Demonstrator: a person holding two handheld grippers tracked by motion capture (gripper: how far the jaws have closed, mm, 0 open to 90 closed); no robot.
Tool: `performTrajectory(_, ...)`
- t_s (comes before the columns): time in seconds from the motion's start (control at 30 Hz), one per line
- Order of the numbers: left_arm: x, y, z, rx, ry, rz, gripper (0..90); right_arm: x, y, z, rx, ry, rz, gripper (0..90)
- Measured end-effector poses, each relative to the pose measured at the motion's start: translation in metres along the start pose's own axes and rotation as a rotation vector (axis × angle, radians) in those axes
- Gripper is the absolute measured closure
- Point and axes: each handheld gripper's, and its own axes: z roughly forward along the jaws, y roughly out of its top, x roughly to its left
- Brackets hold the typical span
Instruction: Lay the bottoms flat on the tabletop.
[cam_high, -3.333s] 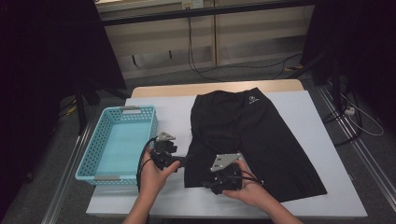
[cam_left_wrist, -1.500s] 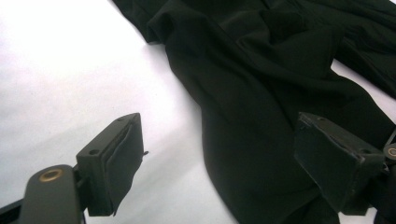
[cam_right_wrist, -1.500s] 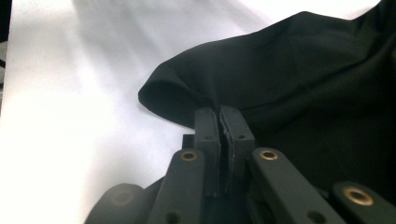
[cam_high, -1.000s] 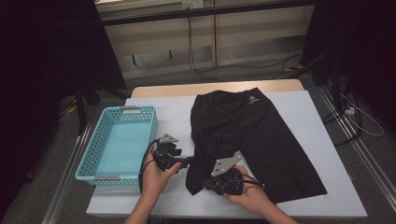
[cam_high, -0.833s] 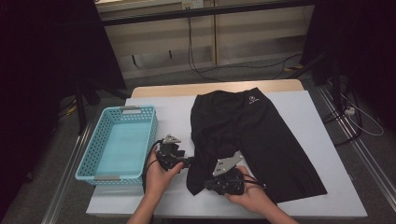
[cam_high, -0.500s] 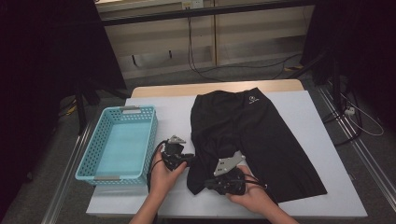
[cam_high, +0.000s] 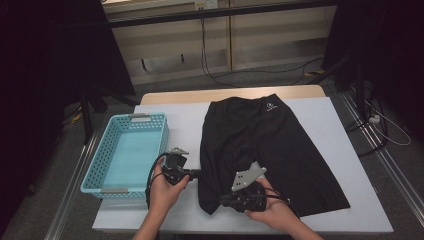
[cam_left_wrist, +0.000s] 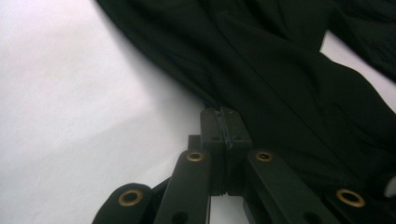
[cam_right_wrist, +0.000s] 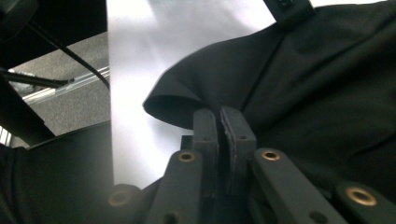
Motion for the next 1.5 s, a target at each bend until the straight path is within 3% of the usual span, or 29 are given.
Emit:
performTrajectory(0.23, 0.000, -0.001, 0.002, 0.013, 0.066, 0.006, 89.6, -0.001, 0.001, -0.001, -0.007, -0.017, -0.009, 68.4)
performTrajectory(0.53, 0.004, 0.000, -0.004, 0.005, 0.076, -0.013, 89.5, -0.012, -0.004, -0.001, 0.009, -0.096, -0.001, 51.7)
performTrajectory(0.7, 0.000, 0.000, 0.000, 0.005, 0.075, 0.015, 88.9, -0.023, -0.007, -0.013, -0.003, -0.190, 0.034, 52.2)
performTrajectory(0.87, 0.007, 0.000, 0.001, 0.004, 0.093, -0.002, 89.2, -0.039, -0.013, -0.032, -0.016, -0.337, 0.112, 54.6)
performTrajectory(0.97, 0.008, 0.001, 0.005, 0.014, 0.104, 0.000, 89.4, -0.047, -0.016, -0.035, -0.004, -0.390, 0.127, 55.7)
performTrajectory(1.07, 0.007, 0.001, 0.009, 0.030, 0.099, 0.001, 89.4, -0.053, -0.022, -0.031, 0.032, -0.392, 0.162, 57.5)
performTrajectory(1.17, 0.005, 0.001, 0.009, 0.026, 0.095, 0.004, 89.4, -0.053, -0.023, -0.026, 0.071, -0.400, 0.145, 59.9)
performTrajectory(1.37, 0.006, 0.001, 0.006, 0.017, 0.083, 0.006, 89.3, -0.055, -0.022, -0.026, 0.063, -0.399, 0.158, 60.7)
performTrajectory(1.43, 0.006, 0.001, 0.007, 0.006, 0.073, 0.005, 89.2, -0.053, -0.021, -0.027, 0.062, -0.426, 0.131, 62.0)
performTrajectory(1.5, 0.005, 0.001, 0.008, 0.013, 0.070, 0.016, 89.2, -0.053, -0.018, -0.029, 0.052, -0.446, 0.138, 63.1)
